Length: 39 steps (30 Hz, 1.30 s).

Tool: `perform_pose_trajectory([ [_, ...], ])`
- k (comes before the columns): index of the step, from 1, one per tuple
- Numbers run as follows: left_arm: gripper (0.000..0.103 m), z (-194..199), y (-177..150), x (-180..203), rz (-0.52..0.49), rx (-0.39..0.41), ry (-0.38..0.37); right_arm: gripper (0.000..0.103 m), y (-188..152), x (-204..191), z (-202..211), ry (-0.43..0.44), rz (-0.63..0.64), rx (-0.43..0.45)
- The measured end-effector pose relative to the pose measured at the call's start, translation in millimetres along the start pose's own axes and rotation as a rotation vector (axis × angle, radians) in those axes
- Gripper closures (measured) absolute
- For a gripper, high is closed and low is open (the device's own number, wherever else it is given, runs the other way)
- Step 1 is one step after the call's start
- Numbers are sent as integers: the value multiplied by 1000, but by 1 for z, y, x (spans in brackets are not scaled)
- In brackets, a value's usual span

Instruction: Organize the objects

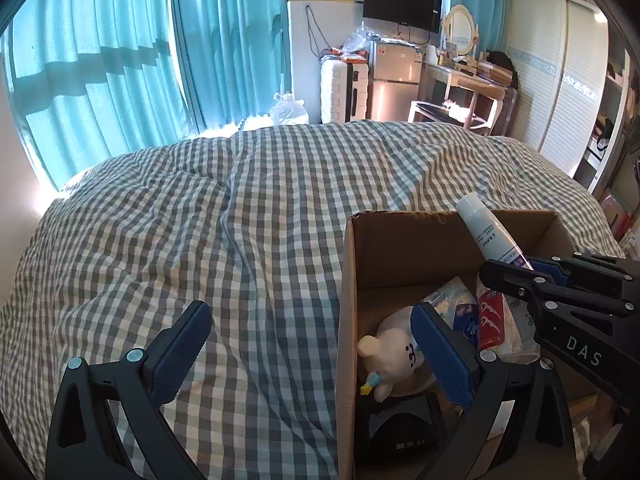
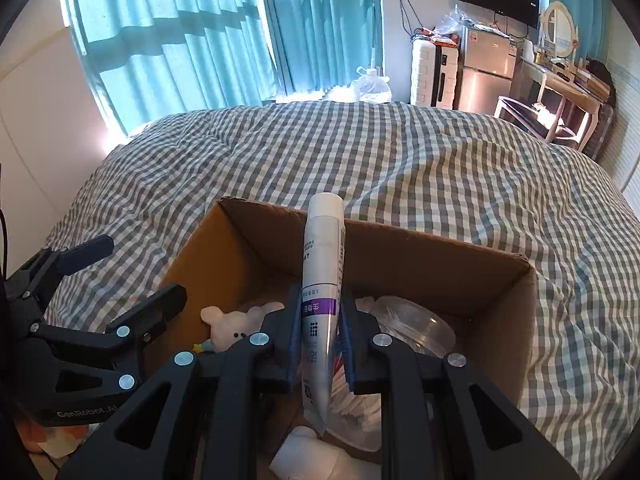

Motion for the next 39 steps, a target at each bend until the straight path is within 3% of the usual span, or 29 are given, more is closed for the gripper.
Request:
perform_pose_trajectory([
  [2,1,6,0,0,0,1,2,86,0,0,6,-4,-5,1],
  [4,1,13,-1,1,5,2,-2,75,0,1,12,-12,-15,0],
  [5,1,16,-1,0,6,2,-6,60,0,2,16,-12,-23,-7],
  [6,1,20,-1,0,7,3,-7,54,0,3,19,-9,-29,-9],
  [16,1,82,8,6,1,64,-2,53,5,10,83,-49,-64,85],
  [30,1,215,29,43,-54,275,-5,10,8,17,239,-99,-118,356],
  [39,0,291,12,71,-113,420,8,2,-26,21,336,-157,-129,539],
])
Point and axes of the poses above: each gripper's, at about its wrist camera, not at the fingertips, and z roughly against the way its jaws point, x to its right, y to its top, the point moved 3 cm from there along -z, roughly the way its jaws point, and after that the axes turned 5 degrees about -y, right-handed, at the moved point
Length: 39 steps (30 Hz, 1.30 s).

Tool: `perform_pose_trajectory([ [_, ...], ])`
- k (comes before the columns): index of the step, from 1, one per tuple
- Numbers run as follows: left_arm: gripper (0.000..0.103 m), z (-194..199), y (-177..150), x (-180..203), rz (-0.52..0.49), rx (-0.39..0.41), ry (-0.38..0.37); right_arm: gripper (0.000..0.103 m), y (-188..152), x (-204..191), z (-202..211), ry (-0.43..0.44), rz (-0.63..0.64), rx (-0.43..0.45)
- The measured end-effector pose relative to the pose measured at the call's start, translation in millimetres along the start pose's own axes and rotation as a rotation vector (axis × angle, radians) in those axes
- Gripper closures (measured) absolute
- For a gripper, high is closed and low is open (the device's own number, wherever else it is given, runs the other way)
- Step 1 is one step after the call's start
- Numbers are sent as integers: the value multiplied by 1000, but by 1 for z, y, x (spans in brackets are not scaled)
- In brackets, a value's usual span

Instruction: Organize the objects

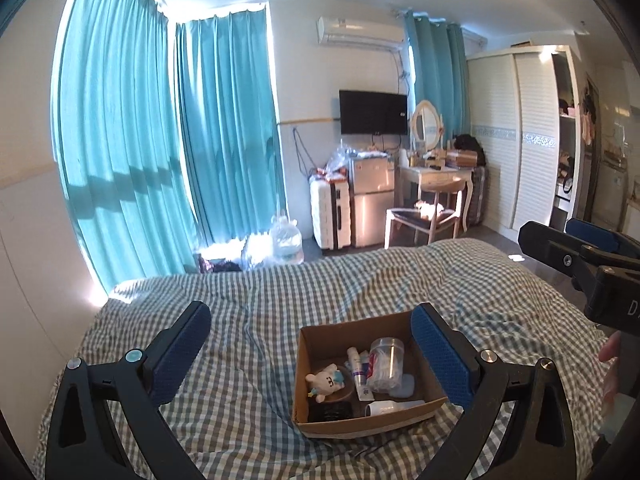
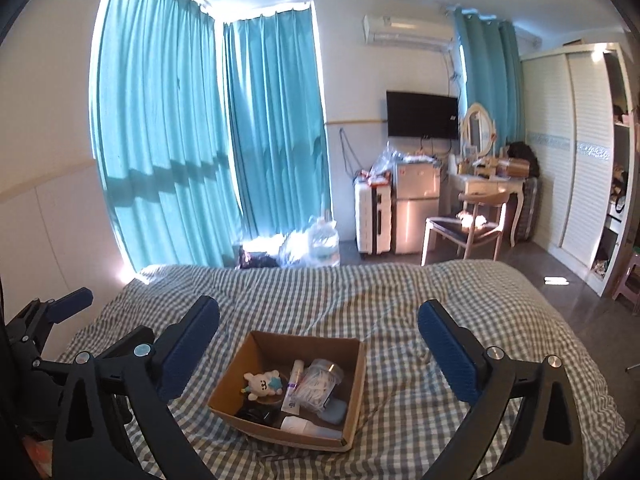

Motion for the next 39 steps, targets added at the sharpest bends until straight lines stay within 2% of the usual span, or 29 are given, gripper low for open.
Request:
perform_pose_trajectory([
  [7,0,35,-23,18,-37,73,8,2,-27,5,46,-24,36,77],
  [10,0,39,-40,18,-40,71,16,2,-47,9,55,-39,40,96],
  [18,0,33,-103,12,-22,74,30,2,-117,13,45,-106,64,118],
  [23,0,20,-127,15,-30,40,31,2,-153,12,23,-127,90,57],
  [30,0,17,-138,11,7,14,37,2,-170,15,13,-122,66,30],
  [39,0,17,-143,7,17,-6,43,2,-171,12,15,-117,59,27],
])
Point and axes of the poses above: each gripper's, at about its wrist camera, not at the fingertips, and z roughly against the way its jaws point, x to its right, y to its top, the point moved 3 cm from there along -z, roughly the way its jaws point, and after that the axes turned 5 degrees about -y, right-handed, at the moved point
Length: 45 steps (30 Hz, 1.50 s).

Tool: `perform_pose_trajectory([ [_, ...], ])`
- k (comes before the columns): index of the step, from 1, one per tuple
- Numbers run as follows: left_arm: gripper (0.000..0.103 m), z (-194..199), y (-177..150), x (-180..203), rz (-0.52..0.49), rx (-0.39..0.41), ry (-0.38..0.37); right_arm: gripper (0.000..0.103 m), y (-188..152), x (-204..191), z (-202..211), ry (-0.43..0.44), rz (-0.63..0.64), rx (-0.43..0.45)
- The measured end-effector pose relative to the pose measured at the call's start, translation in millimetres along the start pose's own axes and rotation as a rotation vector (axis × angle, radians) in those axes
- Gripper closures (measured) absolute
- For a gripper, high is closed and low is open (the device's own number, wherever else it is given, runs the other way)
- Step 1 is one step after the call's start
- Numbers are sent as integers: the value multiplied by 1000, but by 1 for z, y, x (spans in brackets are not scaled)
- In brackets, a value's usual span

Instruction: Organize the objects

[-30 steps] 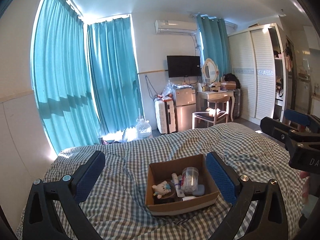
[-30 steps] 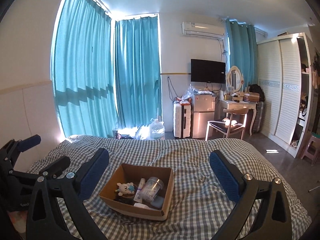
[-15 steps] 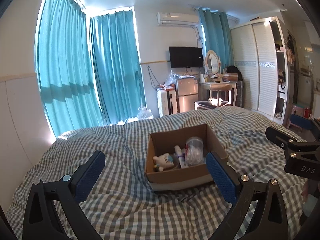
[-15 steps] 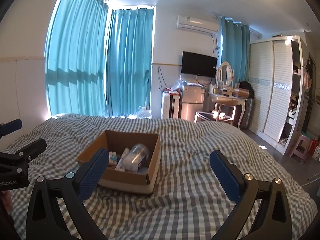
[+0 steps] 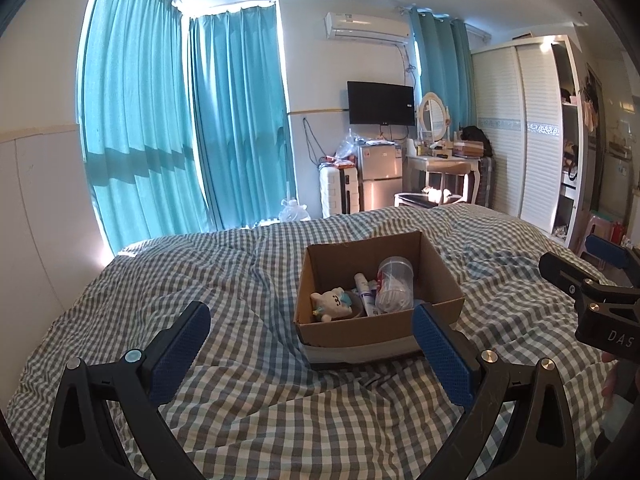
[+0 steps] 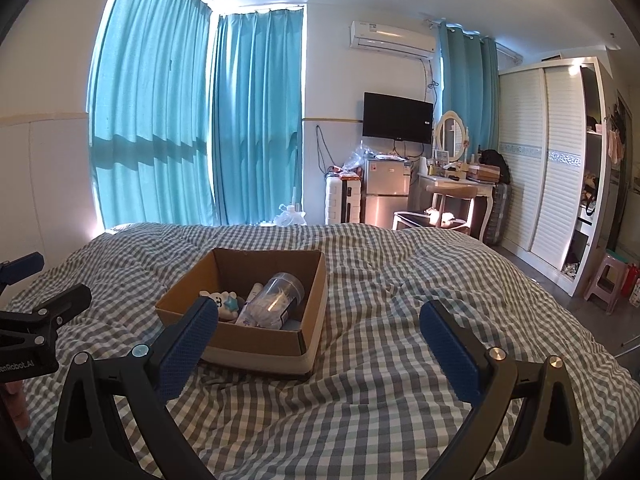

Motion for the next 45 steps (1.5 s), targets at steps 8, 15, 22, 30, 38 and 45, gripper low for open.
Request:
perform_pose_trajectory([
  [8,0,-1,-1,-1,5,-8,-5,2,-1,-1,-1,8,-8,1],
  [15,0,-4,-3,-3,18,-21,-9,2,-2,-2,0,5,-16,3],
  [22,0,-4,-5,-2,14,-26,-19,2,-4,-2,-1,6,-20,-5],
  [30,0,-4,-6,0,12,-21,-30,2,-3,-6,-1,13,-20,-10],
  [38,0,-2,-6,1,7,-18,-23,2,-5,-7,-2,10,-21,-22],
  [45,0,-4,-8,0,15,-35,-23,2,-6,-9,-3,10,-13,-28],
])
Point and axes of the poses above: each gripper's, at about its wrist camera, not at the fingertips, and z roughly against the way its jaws point, x to its right, y to its top, the point moved 3 cm from there along -z, roughly the way its jaws point, and after that the axes turned 5 degrees about -y, right-handed, at the moved point
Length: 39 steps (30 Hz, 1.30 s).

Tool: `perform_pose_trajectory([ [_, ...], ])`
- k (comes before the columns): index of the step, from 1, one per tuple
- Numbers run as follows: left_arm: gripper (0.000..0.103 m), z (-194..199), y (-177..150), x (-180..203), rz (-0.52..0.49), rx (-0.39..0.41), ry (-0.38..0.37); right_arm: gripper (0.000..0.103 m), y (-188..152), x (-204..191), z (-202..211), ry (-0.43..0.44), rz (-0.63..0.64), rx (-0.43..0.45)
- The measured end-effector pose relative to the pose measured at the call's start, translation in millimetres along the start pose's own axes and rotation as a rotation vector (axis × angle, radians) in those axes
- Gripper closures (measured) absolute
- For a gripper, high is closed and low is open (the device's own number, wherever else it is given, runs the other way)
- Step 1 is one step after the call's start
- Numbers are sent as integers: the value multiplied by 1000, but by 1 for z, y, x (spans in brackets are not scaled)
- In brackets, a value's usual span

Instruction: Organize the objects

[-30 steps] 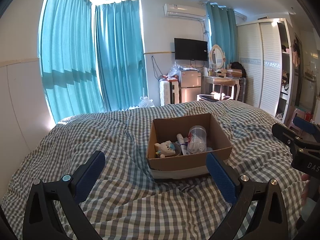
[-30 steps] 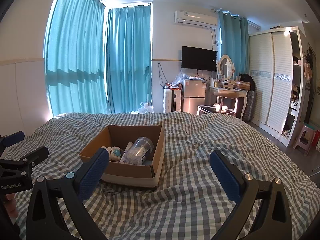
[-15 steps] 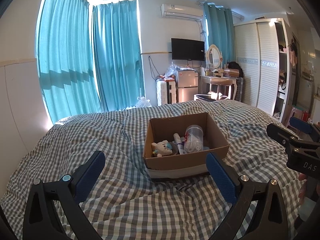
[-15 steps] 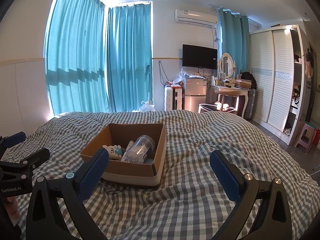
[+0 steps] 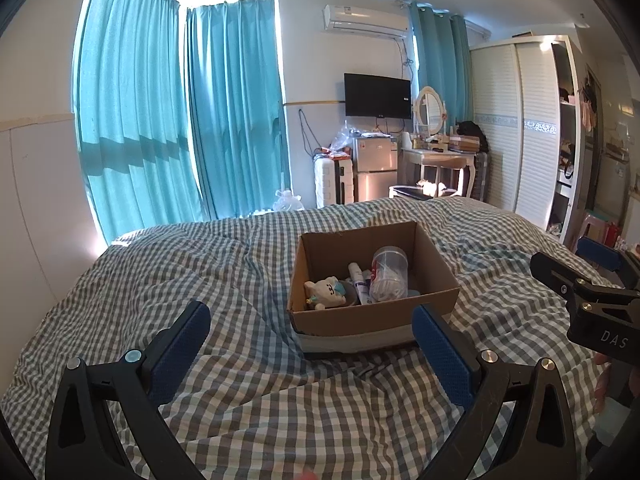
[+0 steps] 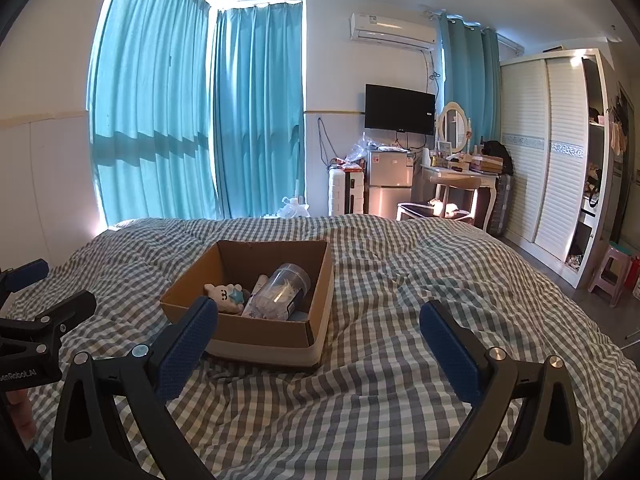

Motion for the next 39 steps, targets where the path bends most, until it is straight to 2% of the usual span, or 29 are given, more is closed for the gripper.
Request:
perform_pose_trajectory([
  [28,0,1,-4,-3,7,1,5,2,-1,-2,0,-2,7,-1],
  [39,0,1,-6,-4,4,-1,30,1,-4,-2,-1,-1,9,-5],
])
Point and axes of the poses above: each gripper's, at about its wrist camera, not at the fingertips, and z roughly against the way its jaws point, x to its right, y to its top, the point moved 3 cm from there along -z, roughly the way its jaws point, and after that the axes turned 5 degrees about -y, right-handed, at the moved point
